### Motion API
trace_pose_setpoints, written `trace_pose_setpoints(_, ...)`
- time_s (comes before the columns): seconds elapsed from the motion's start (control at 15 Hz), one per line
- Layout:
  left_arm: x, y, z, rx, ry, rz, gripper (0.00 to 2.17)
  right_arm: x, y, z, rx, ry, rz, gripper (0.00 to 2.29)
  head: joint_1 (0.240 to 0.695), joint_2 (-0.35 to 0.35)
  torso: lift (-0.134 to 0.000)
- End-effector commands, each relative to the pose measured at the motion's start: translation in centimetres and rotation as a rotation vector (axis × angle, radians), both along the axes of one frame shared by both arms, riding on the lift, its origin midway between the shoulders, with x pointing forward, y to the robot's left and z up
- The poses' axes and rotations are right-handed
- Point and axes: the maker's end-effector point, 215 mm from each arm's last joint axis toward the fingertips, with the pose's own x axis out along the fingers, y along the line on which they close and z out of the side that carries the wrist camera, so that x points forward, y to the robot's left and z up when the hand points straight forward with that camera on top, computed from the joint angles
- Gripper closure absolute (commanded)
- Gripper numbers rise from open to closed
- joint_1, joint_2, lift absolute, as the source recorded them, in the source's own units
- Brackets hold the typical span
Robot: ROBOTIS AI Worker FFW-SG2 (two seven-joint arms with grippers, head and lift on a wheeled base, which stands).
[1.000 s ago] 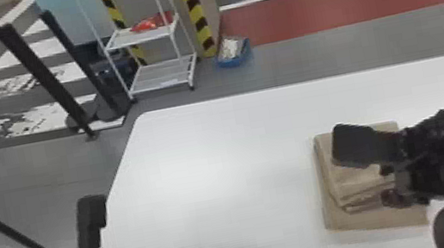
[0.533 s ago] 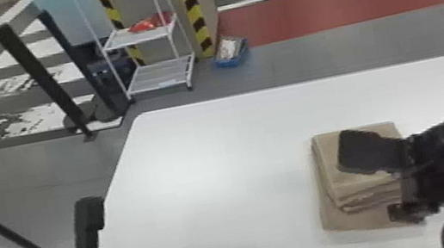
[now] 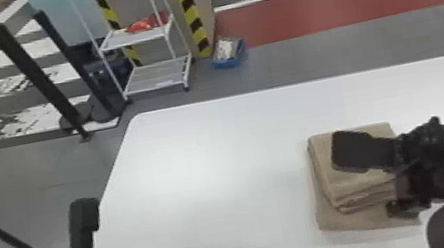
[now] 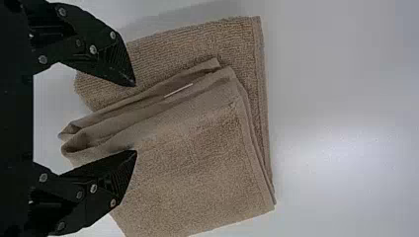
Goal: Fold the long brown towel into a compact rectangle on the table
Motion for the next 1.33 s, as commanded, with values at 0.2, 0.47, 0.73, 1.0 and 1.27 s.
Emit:
trace_pose_setpoints(0.2, -0.2, 0.1, -0.2, 0.000, 0.008, 0.002, 0.08, 0.4, 0.4, 0.0, 0.001, 0.006, -0.001, 0.82, 0.695, 0.253, -0.124)
trace_pose_setpoints(0.47, -0.1, 0.1, -0.1, -0.002, 0.007, 0.001, 0.08, 0.5, 0.4, 0.0, 0.000, 0.005, 0.000, 0.83, 0.695, 0.256, -0.124)
trace_pose_setpoints(0.73, -0.2, 0.0, 0.0, -0.003, 0.005, 0.000, 0.08, 0.5, 0.8, 0.1, 0.006, 0.005, 0.016, 1.41, 0.695, 0.257, -0.124)
trace_pose_setpoints(1.0, -0.1, 0.0, 0.1, -0.003, 0.000, -0.002, 0.08, 0.2, 0.9, -0.1, 0.008, 0.010, 0.021, 1.42, 0.695, 0.261, -0.124)
trace_pose_setpoints(1.27, 0.0, -0.9, 0.7, -0.018, -0.014, -0.018, 0.08, 1.5, 0.3, 2.2, 0.064, -0.020, -0.013, 1.42, 0.695, 0.257, -0.124)
